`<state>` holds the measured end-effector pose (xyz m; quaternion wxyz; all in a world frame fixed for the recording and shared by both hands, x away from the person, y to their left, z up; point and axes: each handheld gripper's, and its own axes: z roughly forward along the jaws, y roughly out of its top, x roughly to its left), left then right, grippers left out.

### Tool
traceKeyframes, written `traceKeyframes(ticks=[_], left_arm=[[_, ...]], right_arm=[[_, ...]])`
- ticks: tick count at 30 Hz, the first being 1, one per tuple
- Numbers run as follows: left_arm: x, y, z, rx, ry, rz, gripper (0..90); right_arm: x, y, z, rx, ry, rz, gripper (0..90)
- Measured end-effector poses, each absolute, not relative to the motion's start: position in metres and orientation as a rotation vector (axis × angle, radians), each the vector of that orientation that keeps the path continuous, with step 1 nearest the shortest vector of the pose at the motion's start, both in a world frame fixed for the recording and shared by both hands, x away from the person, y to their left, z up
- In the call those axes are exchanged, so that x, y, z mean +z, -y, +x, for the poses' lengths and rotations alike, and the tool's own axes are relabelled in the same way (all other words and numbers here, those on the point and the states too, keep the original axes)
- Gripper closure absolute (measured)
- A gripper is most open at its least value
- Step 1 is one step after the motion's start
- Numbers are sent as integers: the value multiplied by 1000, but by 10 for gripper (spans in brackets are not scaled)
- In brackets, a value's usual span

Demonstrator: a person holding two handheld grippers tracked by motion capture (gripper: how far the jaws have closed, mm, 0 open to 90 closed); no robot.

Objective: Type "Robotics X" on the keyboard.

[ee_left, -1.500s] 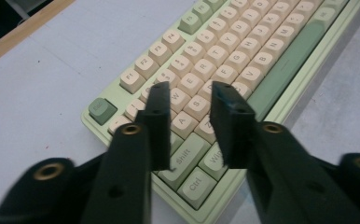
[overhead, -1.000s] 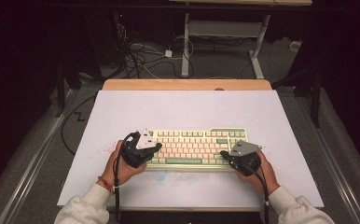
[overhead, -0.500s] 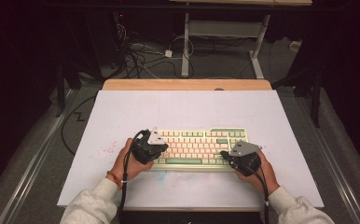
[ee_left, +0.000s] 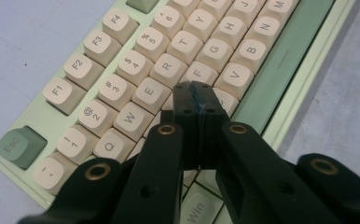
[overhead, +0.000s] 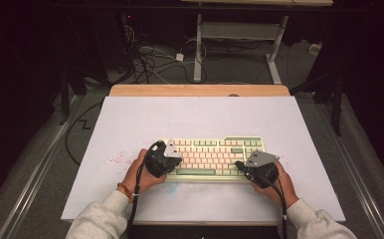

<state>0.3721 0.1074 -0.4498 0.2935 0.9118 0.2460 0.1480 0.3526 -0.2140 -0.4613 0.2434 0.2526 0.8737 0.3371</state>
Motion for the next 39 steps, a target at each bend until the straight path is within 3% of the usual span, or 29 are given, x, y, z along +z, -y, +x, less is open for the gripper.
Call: traceKeyframes(ticks=[21,39], left_arm=[[-452,-106,370,400,-638,2452,870],[-442,-108,365,499,-617,2403,835]], right_arm=[[-461,213,352,912,-2385,685,900],[-452,213,349,944,-2370,663,900]])
